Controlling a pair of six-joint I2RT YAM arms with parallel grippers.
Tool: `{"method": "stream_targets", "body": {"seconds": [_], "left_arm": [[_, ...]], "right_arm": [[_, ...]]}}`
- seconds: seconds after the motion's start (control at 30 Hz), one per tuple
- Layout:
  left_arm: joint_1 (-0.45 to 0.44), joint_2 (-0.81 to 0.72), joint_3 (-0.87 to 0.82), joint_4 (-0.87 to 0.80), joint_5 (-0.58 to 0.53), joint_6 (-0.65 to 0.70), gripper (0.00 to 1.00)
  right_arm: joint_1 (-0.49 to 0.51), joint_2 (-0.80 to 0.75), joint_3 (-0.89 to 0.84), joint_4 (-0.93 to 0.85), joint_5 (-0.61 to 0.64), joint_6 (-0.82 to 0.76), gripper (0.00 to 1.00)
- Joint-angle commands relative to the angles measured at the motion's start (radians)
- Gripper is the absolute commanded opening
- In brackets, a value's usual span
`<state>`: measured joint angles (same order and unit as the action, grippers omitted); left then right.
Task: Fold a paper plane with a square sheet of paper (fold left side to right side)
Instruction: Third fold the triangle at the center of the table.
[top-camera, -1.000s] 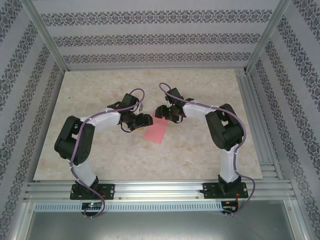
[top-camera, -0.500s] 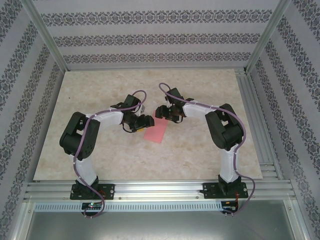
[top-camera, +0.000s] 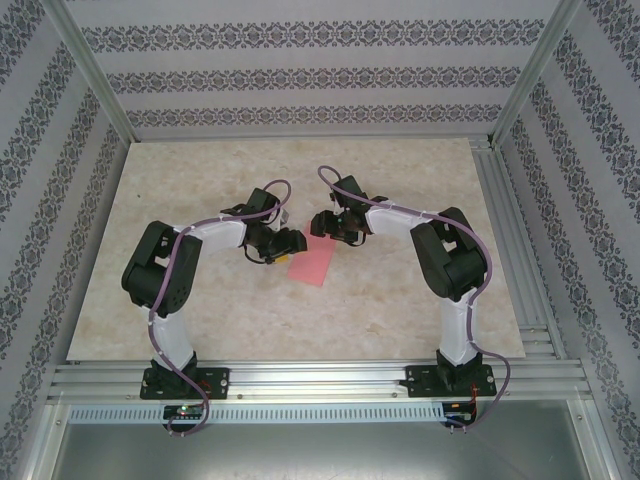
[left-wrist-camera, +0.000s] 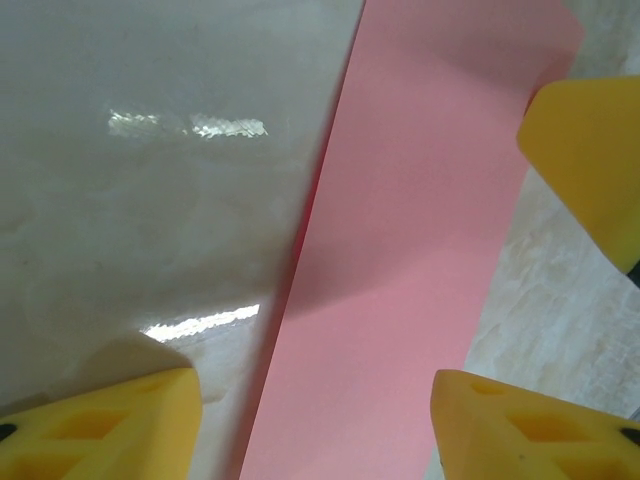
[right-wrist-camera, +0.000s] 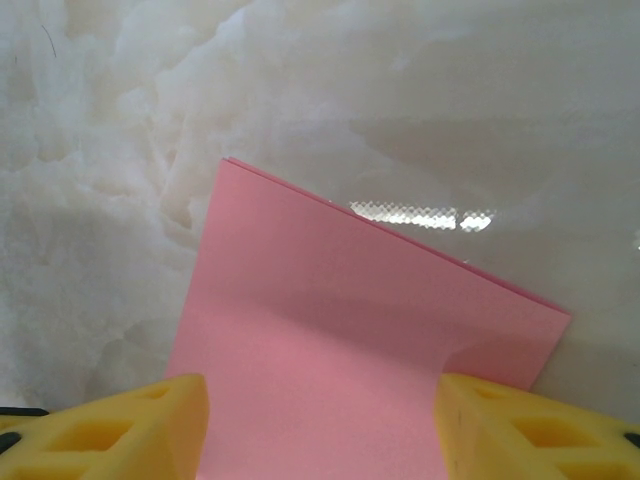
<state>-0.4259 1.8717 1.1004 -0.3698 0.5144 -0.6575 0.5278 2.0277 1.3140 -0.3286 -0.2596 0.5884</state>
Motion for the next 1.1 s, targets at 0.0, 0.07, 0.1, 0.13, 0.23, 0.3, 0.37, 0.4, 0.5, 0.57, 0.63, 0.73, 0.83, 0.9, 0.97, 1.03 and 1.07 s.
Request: {"method": "stream_targets", "body": {"seconds": [0.0,0.07,0.1,0.13,0.23,0.3,0.37,0.4,0.5,0.57,0.63,0.73,0.83,0.9,0.97,1.03,1.07], "left_arm": [[-0.016,0.035,0.027,0.096,0.046,-0.005,0.61],[-0.015,0.035,0.027,0.092,0.044,-0.003,0.58],[-0.015,0.034,0.027,0.091,0.044,-0.004,0.57],[-0.017,0.034,0.029,0.09,0.044,-0.003,0.57],[-0.017,0.035,0.031,0.084,0.039,-0.002,0.58],[-0.018,0.037,0.032,0.081,0.038,0.0,0.58],[-0.019,0.039,0.032,0.083,0.041,0.0,0.58],[-0.02,0.04,0.033,0.086,0.044,0.0,0.57],[-0.021,0.04,0.037,0.103,0.063,-0.003,0.55],[-0.022,0.043,0.043,0.103,0.068,-0.005,0.53],[-0.022,0.041,0.049,0.095,0.067,-0.002,0.51],[-0.024,0.035,0.05,0.094,0.065,-0.002,0.5],[-0.025,0.03,0.046,0.091,0.06,-0.004,0.5],[-0.026,0.024,0.044,0.087,0.055,-0.002,0.49],[-0.026,0.023,0.047,0.085,0.052,-0.001,0.48],[-0.025,0.028,0.05,0.081,0.052,-0.001,0.44],[-0.027,0.031,0.053,0.08,0.053,-0.001,0.41]], "right_arm": [[-0.002,0.028,0.01,0.002,-0.01,-0.007,0.62],[-0.002,0.026,0.009,0.004,-0.01,-0.006,0.62],[-0.001,0.026,0.01,0.005,-0.013,-0.004,0.62],[0.0,0.026,0.01,0.006,-0.015,-0.004,0.62],[-0.001,0.026,0.008,0.011,-0.017,-0.003,0.62],[0.001,0.026,0.007,0.016,-0.019,-0.001,0.62],[0.0,0.028,0.005,0.017,-0.023,0.001,0.62],[0.001,0.028,0.005,0.019,-0.024,0.001,0.62],[0.001,0.031,0.003,0.023,-0.027,0.001,0.62],[0.001,0.03,0.001,0.025,-0.029,0.002,0.62],[0.001,0.029,-0.002,0.028,-0.029,0.004,0.62],[0.001,0.024,-0.005,0.031,-0.029,0.005,0.62],[0.001,0.023,-0.007,0.03,-0.029,0.003,0.62],[0.001,0.023,-0.007,0.028,-0.029,0.002,0.62],[0.001,0.022,-0.007,0.03,-0.03,0.002,0.62],[0.001,0.023,-0.004,0.029,-0.036,0.001,0.62],[0.001,0.022,-0.004,0.029,-0.036,0.0,0.62]]}}
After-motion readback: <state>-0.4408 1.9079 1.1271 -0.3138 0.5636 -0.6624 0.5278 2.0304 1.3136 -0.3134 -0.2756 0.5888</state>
